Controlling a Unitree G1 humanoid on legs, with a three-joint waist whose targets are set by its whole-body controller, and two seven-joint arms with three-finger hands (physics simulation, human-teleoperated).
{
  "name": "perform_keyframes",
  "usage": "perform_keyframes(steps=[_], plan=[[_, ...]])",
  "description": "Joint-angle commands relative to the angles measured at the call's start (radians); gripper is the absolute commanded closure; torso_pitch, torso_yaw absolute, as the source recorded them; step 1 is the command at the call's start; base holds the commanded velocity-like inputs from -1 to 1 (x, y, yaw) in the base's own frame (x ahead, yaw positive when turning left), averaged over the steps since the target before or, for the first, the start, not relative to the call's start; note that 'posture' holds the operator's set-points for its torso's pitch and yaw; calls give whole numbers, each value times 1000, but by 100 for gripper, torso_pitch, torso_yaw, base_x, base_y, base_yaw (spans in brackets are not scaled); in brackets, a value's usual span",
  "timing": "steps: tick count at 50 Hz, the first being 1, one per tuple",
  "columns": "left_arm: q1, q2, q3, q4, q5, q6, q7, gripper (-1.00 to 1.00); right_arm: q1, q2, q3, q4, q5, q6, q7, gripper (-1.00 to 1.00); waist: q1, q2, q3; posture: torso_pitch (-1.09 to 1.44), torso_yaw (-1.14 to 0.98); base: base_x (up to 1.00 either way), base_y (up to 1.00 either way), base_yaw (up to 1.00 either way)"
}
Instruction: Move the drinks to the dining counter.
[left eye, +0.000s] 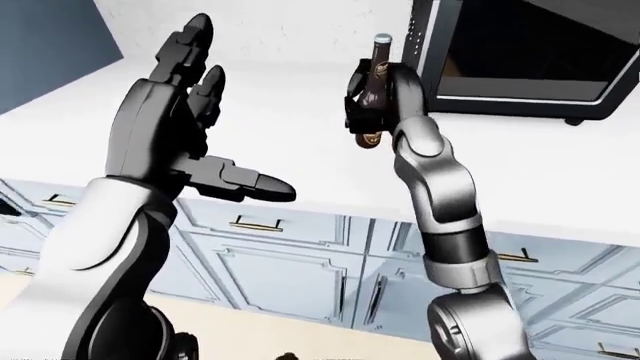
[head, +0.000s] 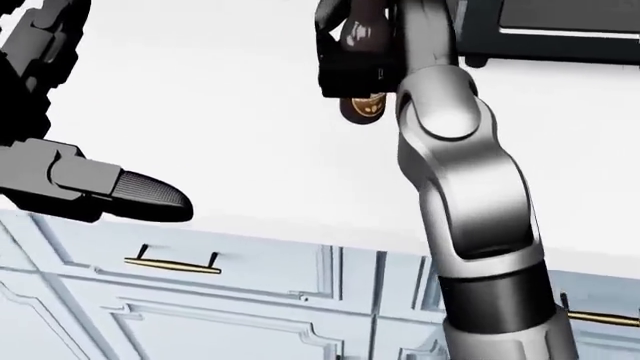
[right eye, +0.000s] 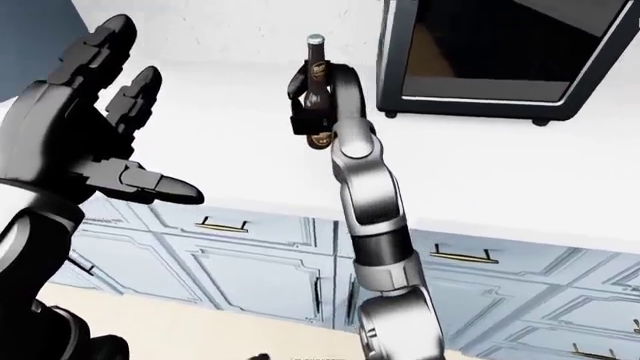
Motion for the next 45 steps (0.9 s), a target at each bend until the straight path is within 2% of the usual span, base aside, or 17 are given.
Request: perform_keyframes(steps=[1, 3, 4, 6, 9, 13, 15, 17, 19, 21, 26, 28, 31, 33, 42, 44, 45], plan=[[-12, 14, 18, -18, 8, -30, 10, -100, -49, 15, 5, -54, 29, -32, 5, 100, 25, 33, -16, 0, 0, -27, 0, 100], [-7, 12, 21, -26, 5, -26, 11, -100, -52, 11, 2, -61, 42, -28, -3, 100, 10, 123, 13, 0, 0, -22, 0, 100], [-2, 12, 21, -27, 4, -28, 12, -100, -51, 9, 4, -66, 44, -24, -5, 100, 22, 185, -14, 0, 0, -9, 0, 100], [0, 11, 24, -32, 1, -25, 13, -100, -41, 9, 14, -93, 46, -9, -5, 100, 35, 115, -22, 0, 0, -7, 0, 100], [14, 8, 22, -39, 0, -31, 15, -100, -29, 10, 19, -107, 45, -8, 0, 100, 49, 66, -24, 0, 0, -3, 0, 100], [31, 3, 17, -42, 1, -45, 15, -100, -18, 13, 23, -123, 43, -5, 8, 100, 30, -13, 7, 0, 0, -1, 0, 100], [36, 2, 26, -52, -3, -39, 14, -100, -11, 15, 24, -130, 40, -5, 10, 100, 18, -81, -8, 0, 0, 0, 0, 100], [46, -3, 36, -59, -9, -42, 15, -100, -8, 18, 22, -138, 42, 0, 12, 100, 21, -65, 4, 0, 0, 0, 0, 100], [47, -4, 41, -70, -16, -33, 18, -100, -5, 18, 24, -150, 42, 7, 15, 100, 35, -63, -24, 0, 0, 0, 0, 100], [55, -5, 41, -75, -21, -37, 21, -100, -3, 17, 26, -176, 40, 26, 18, 100, 35, -39, -22, 0, 0, 0, 0, 100], [99, -18, 35, -97, -24, -57, 26, -100, 16, 19, 29, -190, 36, 23, 23, 100, 15, 45, -13, 0, 0, 0, 0, 100], [114, -21, 34, -101, -25, -66, 27, -100, 22, 19, 28, -193, 35, 21, 25, 100, 11, 105, -27, 0, 0, 0, 0, 100], [127, -26, 23, -103, -22, -77, 30, -100, 22, 16, 23, -188, 35, 16, 30, 100, 28, 98, -24, 0, 0, 0, 0, 100], [134, -31, 9, -110, -16, -79, 33, -100, 25, 14, 22, -202, 38, 26, 33, 100, 37, 73, -33, 0, 0, 0, 0, 100], [185, -48, -19, -118, 15, -121, 12, -100, 54, 4, 20, -244, 33, 40, 43, 100, 19, -4, -9, 0, 0, 0, 0, 100], [195, -58, -27, -127, 24, -124, 8, -100, 67, 4, 24, -269, 29, 54, 44, 100, 18, -36, -13, 0, 0, 0, 0, 100], [204, -63, -34, -133, 31, -127, 5, -100, 73, 2, 24, -278, 27, 57, 46, 100, 17, -69, -26, 0, 0, 0, 0, 100]])
